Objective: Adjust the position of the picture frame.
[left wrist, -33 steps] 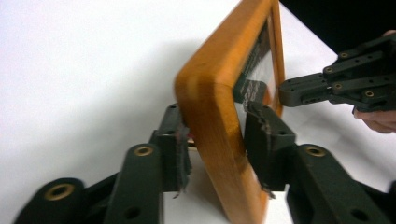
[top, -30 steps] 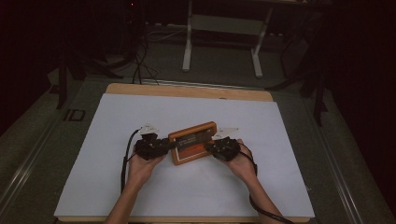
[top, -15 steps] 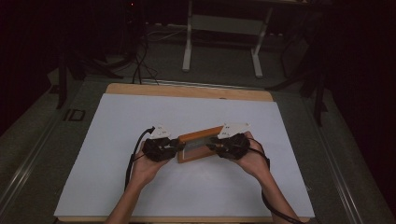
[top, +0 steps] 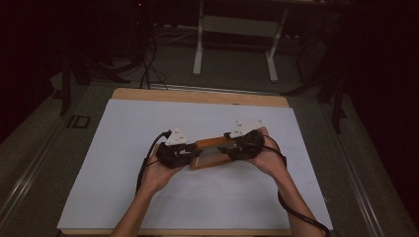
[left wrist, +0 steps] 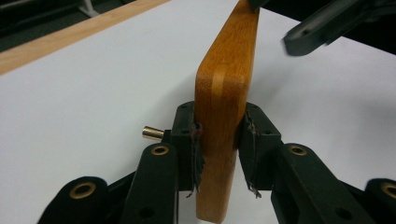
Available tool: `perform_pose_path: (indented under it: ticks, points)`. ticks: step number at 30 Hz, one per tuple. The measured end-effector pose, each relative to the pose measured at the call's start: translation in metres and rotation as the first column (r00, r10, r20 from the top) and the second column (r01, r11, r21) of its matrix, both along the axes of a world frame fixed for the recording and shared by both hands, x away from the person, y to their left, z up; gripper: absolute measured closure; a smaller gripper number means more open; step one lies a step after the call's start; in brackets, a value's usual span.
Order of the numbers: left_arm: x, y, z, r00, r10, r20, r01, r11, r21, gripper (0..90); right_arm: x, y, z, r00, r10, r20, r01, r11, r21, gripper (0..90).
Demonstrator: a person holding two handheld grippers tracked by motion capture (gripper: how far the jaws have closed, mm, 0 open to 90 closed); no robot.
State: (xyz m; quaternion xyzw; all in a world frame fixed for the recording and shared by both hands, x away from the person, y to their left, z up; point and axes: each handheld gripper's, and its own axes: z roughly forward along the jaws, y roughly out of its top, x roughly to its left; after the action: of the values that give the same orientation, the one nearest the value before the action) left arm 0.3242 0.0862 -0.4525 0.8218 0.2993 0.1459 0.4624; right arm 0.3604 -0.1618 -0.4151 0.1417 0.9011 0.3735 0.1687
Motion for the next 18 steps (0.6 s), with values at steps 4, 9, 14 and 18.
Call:
perform_pose_path:
  ticks: [4, 9, 14, 18]
  points:
    - [0.001, -0.006, 0.008, 0.9993, -0.030, 0.023, 0.029, 0.9992, 0.029, 70.2, 0.009, 0.002, 0.001, 0.9997, 0.020, -0.017, -0.020, 0.9998, 0.007, 39.1]
    - [0.002, -0.015, 0.016, 0.9968, -0.065, 0.046, 0.063, 0.9965, 0.055, 70.3, 0.015, 0.007, 0.001, 0.9968, 0.069, -0.040, -0.070, 0.9971, -0.031, 37.3]
    - [0.005, -0.018, 0.020, 0.9941, -0.091, 0.059, 0.087, 0.9937, 0.071, 70.0, 0.015, 0.005, 0.002, 0.9971, 0.073, -0.022, -0.074, 0.9961, -0.048, 45.2]
    - [0.008, -0.019, 0.021, 0.9922, -0.108, 0.061, 0.104, 0.9920, 0.072, 68.8, 0.011, 0.000, 0.003, 0.9969, 0.079, -0.005, -0.079, 0.9949, -0.063, 51.0]
